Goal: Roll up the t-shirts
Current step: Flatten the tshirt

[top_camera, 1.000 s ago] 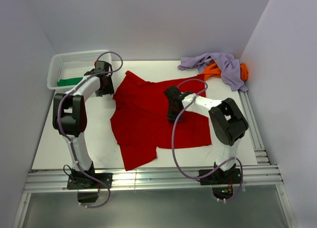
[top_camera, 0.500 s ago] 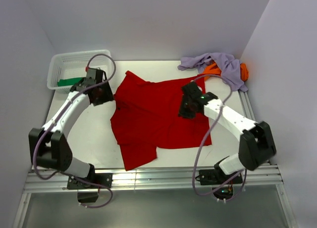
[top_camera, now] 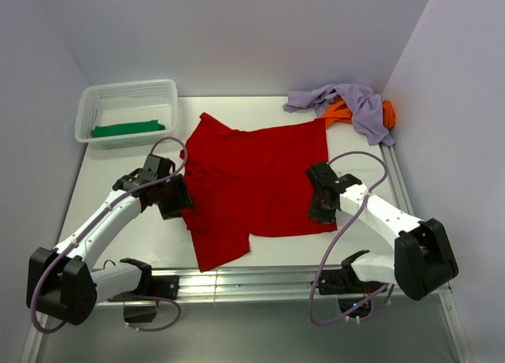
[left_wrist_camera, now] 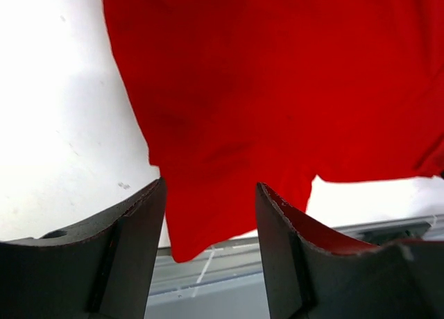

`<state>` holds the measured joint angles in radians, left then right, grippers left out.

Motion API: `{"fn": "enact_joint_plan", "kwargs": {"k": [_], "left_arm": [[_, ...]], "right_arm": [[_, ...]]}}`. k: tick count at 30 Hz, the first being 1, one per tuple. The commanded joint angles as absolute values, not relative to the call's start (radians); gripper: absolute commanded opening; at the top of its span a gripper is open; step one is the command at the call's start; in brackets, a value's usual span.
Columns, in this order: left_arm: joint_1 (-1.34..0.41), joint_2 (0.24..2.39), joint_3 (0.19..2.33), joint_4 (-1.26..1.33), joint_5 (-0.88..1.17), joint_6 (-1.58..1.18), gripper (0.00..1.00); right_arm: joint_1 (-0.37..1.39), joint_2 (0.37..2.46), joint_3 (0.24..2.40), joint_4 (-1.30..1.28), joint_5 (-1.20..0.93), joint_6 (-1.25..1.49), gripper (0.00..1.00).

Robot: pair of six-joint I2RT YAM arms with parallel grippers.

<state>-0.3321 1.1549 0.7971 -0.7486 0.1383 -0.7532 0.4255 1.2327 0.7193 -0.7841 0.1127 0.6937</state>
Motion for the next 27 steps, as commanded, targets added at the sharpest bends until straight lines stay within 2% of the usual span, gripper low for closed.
{"fn": "enact_joint_plan", "kwargs": {"k": [1, 20, 27], "left_arm": [[-0.345, 1.127, 0.773, -0.732, 0.202, -0.795, 0.59], [-0.356, 1.144, 0.747, -0.698, 0.249, -0.796, 0.58], [-0.356, 1.155, 0.755, -0.703, 0.244, -0.778, 0.58]], "right_arm": [[0.430, 1.227, 0.710, -0.753, 0.133, 0.713, 0.34], [0.522, 1.325, 0.707, -0.732, 0.156, 0.764, 0.35], [0.535, 1.370, 0.712, -0.732, 0.181, 0.778, 0.32]]}}
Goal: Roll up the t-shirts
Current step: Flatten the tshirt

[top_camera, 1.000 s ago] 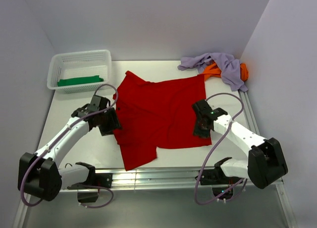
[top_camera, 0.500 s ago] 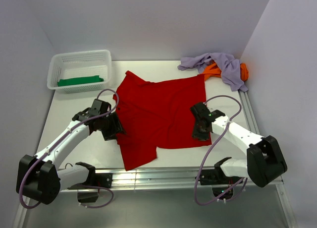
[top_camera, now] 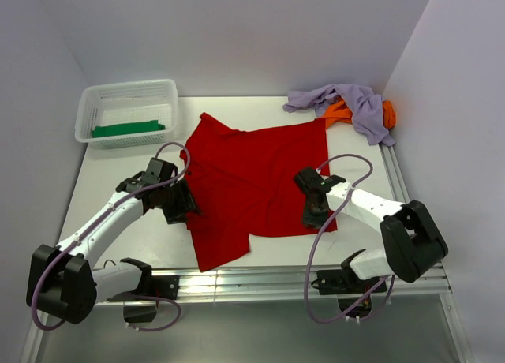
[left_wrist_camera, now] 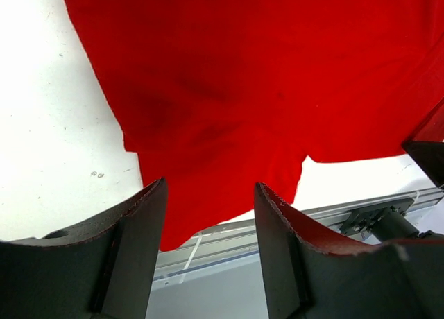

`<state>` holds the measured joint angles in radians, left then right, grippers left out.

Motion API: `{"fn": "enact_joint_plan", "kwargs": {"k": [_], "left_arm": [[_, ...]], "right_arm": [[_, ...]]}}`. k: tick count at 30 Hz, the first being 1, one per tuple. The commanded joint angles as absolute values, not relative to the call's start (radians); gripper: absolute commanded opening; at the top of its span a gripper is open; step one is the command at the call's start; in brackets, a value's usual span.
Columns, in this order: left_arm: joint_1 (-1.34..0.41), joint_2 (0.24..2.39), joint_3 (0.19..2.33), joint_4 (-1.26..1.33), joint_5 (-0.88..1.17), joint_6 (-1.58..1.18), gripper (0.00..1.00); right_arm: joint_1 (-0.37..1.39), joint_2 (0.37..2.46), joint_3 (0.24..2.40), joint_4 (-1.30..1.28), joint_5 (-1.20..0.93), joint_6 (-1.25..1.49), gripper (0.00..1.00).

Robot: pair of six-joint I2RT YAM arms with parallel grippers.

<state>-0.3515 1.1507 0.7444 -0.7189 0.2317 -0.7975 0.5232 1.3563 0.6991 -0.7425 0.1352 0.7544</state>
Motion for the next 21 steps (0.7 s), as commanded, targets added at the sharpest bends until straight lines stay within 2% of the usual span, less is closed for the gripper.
{"fn": "enact_joint_plan", "kwargs": {"k": [1, 3, 12, 13, 14, 16, 21], "left_arm": [[-0.356, 1.158, 0.758, -0.704, 0.244, -0.778, 0.58], [-0.356, 1.160, 0.756, -0.707, 0.244, -0.772, 0.58], [-0.356, 1.173, 0.759, -0.706, 0.245, -0.758, 0.57], [-0.356, 1.173, 0.759, -0.706, 0.245, -0.756, 0.57], [-0.354, 1.178, 0.761, -0.706, 0.245, -0.756, 0.57], [-0.356, 1.181, 0.764, -0.707, 0.245, -0.752, 0.57], [-0.356, 1.192, 0.787, -0.718, 0.244, -0.739, 0.56]], "right_arm": [[0.537, 1.371, 0.712, -0.733, 0.183, 0.779, 0.31], [0.537, 1.373, 0.707, -0.730, 0.189, 0.784, 0.27], [0.538, 1.393, 0.701, -0.718, 0.184, 0.779, 0.25], [0.540, 1.396, 0.701, -0.715, 0.183, 0.779, 0.24], [0.538, 1.399, 0.704, -0.716, 0.183, 0.778, 0.12], [0.538, 1.402, 0.710, -0.716, 0.172, 0.776, 0.02], [0.529, 1.319, 0.753, -0.771, 0.175, 0.811, 0.00]]}}
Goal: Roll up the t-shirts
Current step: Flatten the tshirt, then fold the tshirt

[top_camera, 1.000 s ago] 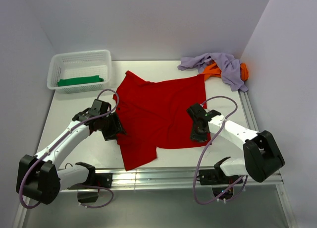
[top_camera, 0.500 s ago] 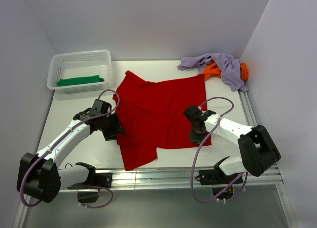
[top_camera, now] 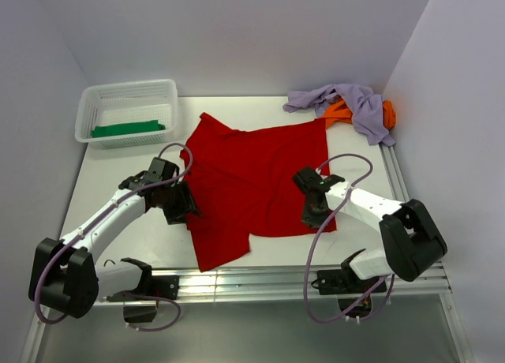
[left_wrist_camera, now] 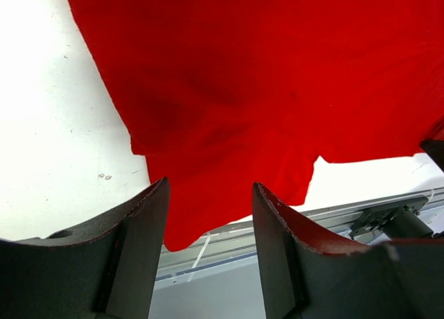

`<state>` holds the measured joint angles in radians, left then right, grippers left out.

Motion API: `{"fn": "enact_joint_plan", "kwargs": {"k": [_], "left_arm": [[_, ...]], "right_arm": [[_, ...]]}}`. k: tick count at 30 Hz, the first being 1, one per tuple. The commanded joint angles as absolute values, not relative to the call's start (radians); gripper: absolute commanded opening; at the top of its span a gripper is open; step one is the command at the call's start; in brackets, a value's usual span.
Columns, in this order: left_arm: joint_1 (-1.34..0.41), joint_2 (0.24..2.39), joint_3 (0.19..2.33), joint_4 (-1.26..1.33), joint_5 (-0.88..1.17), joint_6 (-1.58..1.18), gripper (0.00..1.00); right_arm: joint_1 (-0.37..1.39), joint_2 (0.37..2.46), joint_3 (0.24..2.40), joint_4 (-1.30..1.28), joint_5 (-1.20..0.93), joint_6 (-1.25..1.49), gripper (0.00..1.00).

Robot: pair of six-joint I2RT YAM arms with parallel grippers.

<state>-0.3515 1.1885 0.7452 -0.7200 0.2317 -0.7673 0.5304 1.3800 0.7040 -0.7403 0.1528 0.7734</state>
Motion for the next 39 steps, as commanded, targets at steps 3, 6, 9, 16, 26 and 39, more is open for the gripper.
{"fn": "enact_joint_plan", "kwargs": {"k": [3, 6, 9, 16, 26, 39], "left_arm": [[-0.356, 1.206, 0.802, -0.721, 0.245, -0.733, 0.56], [-0.356, 1.224, 0.814, -0.721, 0.253, -0.726, 0.56], [-0.356, 1.244, 0.827, -0.723, 0.256, -0.713, 0.55], [-0.356, 1.285, 0.848, -0.723, 0.275, -0.692, 0.55], [-0.356, 1.275, 0.789, -0.704, 0.337, -0.715, 0.55], [-0.356, 1.247, 0.721, -0.755, 0.377, -0.723, 0.56]], "right_arm": [[0.488, 1.224, 0.746, -0.791, 0.155, 0.831, 0.00], [0.424, 1.151, 0.718, -0.805, 0.129, 0.827, 0.00], [0.353, 1.112, 0.680, -0.816, 0.109, 0.819, 0.00], [0.276, 1.092, 0.650, -0.848, 0.136, 0.854, 0.00], [-0.122, 0.785, 0.535, -0.859, 0.115, 1.034, 0.00], [-0.285, 0.821, 0.494, -0.830, 0.093, 1.084, 0.00]]}}
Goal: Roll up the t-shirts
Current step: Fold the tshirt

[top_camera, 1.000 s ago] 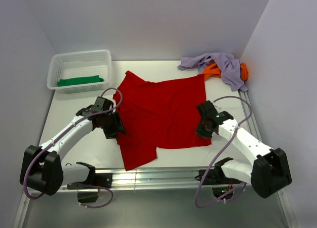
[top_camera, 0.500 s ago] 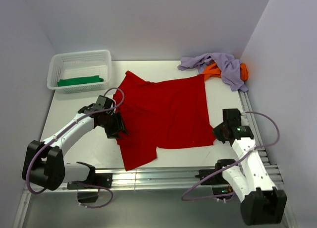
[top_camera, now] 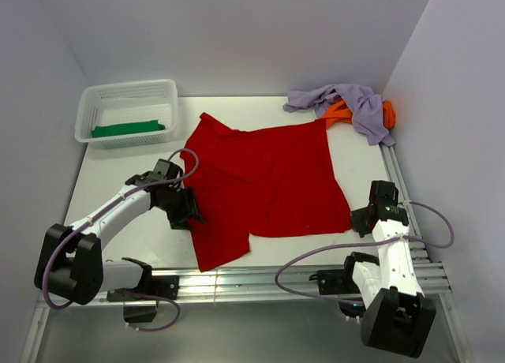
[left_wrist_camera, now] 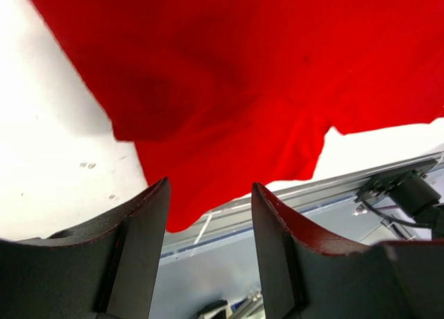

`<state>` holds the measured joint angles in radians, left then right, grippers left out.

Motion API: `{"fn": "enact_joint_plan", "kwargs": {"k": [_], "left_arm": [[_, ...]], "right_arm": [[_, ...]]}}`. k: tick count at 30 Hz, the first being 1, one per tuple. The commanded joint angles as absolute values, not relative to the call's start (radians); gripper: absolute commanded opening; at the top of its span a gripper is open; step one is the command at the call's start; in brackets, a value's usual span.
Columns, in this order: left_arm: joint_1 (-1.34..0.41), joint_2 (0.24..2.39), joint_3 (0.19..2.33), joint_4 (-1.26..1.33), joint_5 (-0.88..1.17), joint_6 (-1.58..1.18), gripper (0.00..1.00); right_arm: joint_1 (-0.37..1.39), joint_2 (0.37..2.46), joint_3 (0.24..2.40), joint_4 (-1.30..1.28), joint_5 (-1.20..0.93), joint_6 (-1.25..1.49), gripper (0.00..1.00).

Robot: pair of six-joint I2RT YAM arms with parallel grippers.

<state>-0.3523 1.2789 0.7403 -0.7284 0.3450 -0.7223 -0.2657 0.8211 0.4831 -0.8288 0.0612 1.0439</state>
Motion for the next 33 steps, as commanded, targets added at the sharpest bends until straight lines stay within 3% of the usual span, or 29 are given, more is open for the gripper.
{"fn": "enact_joint_plan", "kwargs": {"k": [1, 12, 25, 33], "left_arm": [[-0.357, 1.246, 0.716, -0.767, 0.379, -0.719, 0.56], [-0.439, 1.246, 0.752, -0.945, 0.391, -0.667, 0.57], [-0.618, 1.106, 0.510, -0.778, 0.364, -0.912, 0.56], [-0.713, 1.167, 0.515, -0.686, 0.321, -0.997, 0.51]], "right_arm": [[-0.290, 0.830, 0.492, -0.824, 0.097, 1.091, 0.00], [-0.321, 0.979, 0.560, -0.697, 0.072, 1.109, 0.00], [-0.321, 0.976, 0.529, -0.672, 0.081, 1.071, 0.00], [-0.321, 0.989, 0.566, -0.680, 0.075, 1.042, 0.00]]}}
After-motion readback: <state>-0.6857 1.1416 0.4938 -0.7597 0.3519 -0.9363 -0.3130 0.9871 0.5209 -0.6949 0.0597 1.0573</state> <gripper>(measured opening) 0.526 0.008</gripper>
